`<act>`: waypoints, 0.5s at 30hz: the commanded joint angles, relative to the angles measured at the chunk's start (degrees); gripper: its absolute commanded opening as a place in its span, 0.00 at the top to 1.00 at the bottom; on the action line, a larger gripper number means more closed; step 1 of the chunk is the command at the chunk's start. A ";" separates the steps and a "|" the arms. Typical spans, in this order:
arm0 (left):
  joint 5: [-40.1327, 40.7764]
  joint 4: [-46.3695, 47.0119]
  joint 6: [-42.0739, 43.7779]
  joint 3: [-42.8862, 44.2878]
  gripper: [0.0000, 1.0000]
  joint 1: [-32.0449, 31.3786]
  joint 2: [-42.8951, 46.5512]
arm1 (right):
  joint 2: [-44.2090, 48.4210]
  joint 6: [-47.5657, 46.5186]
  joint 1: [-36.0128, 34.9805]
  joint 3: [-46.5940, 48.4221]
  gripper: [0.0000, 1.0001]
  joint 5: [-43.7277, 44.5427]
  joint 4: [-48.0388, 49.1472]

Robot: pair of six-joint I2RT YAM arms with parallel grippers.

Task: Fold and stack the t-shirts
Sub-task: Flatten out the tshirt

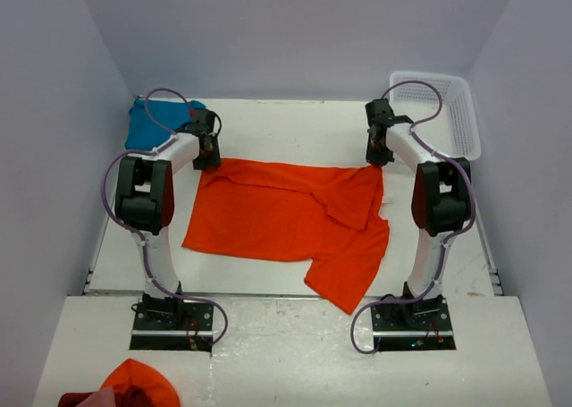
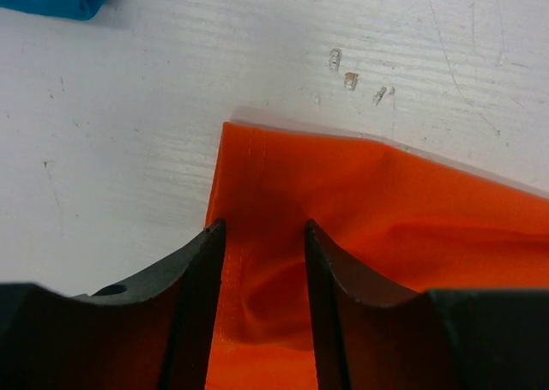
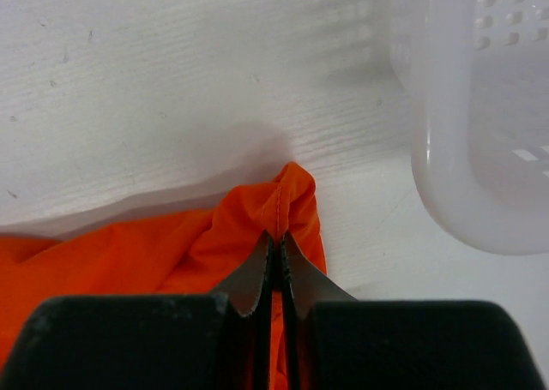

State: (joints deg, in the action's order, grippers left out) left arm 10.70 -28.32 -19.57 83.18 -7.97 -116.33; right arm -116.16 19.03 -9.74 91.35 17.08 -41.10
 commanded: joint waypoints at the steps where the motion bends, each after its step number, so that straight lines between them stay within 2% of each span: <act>1: 0.73 1.59 -1.43 -0.11 0.56 1.11 3.12 | 3.48 -0.21 0.25 0.58 1.00 0.94 0.58; 9: 1.35 1.42 -1.17 1.98 0.55 2.17 0.94 | 4.45 0.04 0.25 0.06 1.00 0.23 1.46; 15: -0.94 0.28 -0.73 3.22 0.68 3.22 -3.63 | 6.91 0.05 0.25 -0.82 1.00 2.08 1.55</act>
State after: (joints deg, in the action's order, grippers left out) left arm 11.03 -27.92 -20.40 84.71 -5.61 -117.97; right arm -114.45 19.00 -9.74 91.11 17.10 -40.86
